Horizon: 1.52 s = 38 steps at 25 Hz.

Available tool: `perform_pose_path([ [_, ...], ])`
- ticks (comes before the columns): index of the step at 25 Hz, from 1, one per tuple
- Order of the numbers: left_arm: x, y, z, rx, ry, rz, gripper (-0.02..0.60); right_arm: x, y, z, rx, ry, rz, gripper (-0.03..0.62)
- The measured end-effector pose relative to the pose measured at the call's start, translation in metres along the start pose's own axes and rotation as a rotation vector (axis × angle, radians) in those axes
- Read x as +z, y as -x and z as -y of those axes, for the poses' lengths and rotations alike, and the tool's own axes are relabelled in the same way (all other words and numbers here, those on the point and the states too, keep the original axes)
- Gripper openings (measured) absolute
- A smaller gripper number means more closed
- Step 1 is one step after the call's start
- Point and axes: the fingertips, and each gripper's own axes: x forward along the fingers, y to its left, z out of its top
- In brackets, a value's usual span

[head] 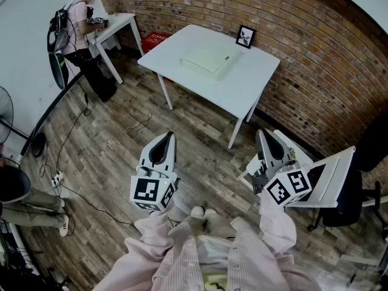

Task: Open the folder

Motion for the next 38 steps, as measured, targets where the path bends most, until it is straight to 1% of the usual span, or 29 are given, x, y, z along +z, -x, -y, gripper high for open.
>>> perform_pose_path([
  [7,-0.002,0.002,0.003,-0.001,0.015,-0.004,-0.006,-0.003,0.002,0.000,0.002,-0.005,-0.010,0.002],
  [12,-0.006,0.005,0.010,0.001,0.042,-0.004,-0.006,-0.007,0.007,0.001,0.004,0.038,-0.024,0.002],
  [14,-0.008,0.006,0.011,0.005,0.050,-0.007,-0.006,-0.008,0.008,0.002,0.013,0.031,-0.018,0.002],
  [18,-0.011,0.005,0.015,0.025,0.052,-0.012,-0.006,-0.010,0.010,0.008,0.042,-0.022,-0.001,0.002],
  [22,-0.012,0.006,0.013,0.065,0.047,-0.004,-0.005,-0.015,0.008,0.021,0.009,-0.016,-0.025,0.002],
  [24,-0.011,0.006,0.012,0.076,0.056,0.000,0.024,-0.017,0.006,0.026,0.007,-0.016,-0.037,0.005],
  [26,-0.011,0.004,0.010,0.078,0.068,-0.001,0.066,-0.019,0.002,0.030,0.004,-0.022,-0.040,0.005],
  [28,-0.013,0.002,0.007,0.085,0.074,-0.005,0.087,-0.021,0.000,0.033,0.001,-0.029,-0.043,0.030],
  [29,-0.014,0.002,0.006,0.089,0.076,-0.005,0.095,-0.022,-0.001,0.034,0.003,-0.041,-0.043,0.053],
  [32,-0.017,-0.002,0.002,0.097,0.077,-0.008,0.110,-0.026,-0.007,0.037,0.006,-0.072,-0.046,0.078],
  [35,-0.021,-0.010,-0.005,0.104,0.079,-0.015,0.118,-0.028,-0.017,0.043,-0.003,-0.067,-0.050,0.101],
  [38,-0.025,-0.019,-0.013,0.113,0.089,-0.023,0.124,-0.030,-0.028,0.050,-0.017,-0.066,-0.055,0.109],
])
